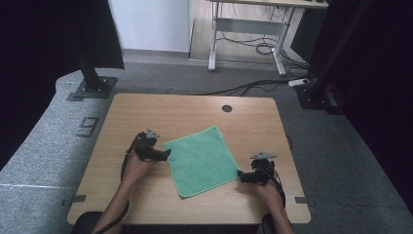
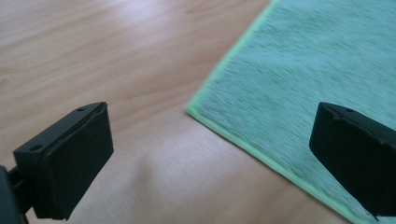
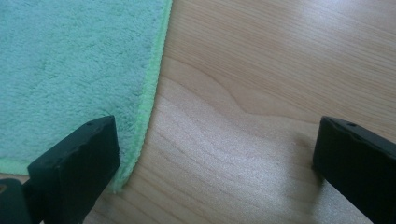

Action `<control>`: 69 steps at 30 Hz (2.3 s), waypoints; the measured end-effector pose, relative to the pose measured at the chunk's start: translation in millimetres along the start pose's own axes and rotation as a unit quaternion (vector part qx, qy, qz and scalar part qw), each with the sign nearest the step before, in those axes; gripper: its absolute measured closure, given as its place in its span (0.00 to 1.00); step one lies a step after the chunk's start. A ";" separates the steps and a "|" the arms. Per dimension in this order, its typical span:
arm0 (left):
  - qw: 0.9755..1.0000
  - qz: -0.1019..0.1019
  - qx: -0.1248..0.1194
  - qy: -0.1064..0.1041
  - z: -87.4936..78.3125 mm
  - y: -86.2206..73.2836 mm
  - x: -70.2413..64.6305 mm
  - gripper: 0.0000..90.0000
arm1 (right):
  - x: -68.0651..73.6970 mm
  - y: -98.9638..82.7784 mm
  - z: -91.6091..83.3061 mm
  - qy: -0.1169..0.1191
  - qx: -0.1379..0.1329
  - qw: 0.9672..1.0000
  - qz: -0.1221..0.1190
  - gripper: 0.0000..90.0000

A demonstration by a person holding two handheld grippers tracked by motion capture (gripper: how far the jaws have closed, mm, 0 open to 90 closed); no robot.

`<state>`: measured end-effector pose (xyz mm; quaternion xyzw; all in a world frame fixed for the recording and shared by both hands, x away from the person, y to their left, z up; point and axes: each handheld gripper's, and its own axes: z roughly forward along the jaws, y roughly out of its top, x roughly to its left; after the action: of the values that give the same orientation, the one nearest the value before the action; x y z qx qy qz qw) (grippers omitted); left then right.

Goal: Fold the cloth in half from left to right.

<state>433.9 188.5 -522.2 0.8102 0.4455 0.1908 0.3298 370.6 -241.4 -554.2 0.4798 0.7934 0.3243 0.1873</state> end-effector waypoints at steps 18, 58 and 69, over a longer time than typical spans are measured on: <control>0.999 -0.030 0.025 0.027 39.9 3.4 22.3 0.00 | -0.9 -2.1 0.6 0.000 -0.010 1.000 -0.002 0.00; 0.998 -0.050 0.029 0.029 39.8 2.1 22.8 0.00 | 72.7 30.6 -3.8 0.130 -0.021 0.988 -0.082 0.07; 0.998 -0.049 0.029 0.030 39.7 2.1 22.8 0.00 | 115.0 40.7 5.8 0.192 -0.009 0.974 -0.120 0.14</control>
<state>471.2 192.6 -548.6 0.7905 0.5000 0.1851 0.3013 346.2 -124.5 -528.4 0.3085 0.8634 0.3923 0.0732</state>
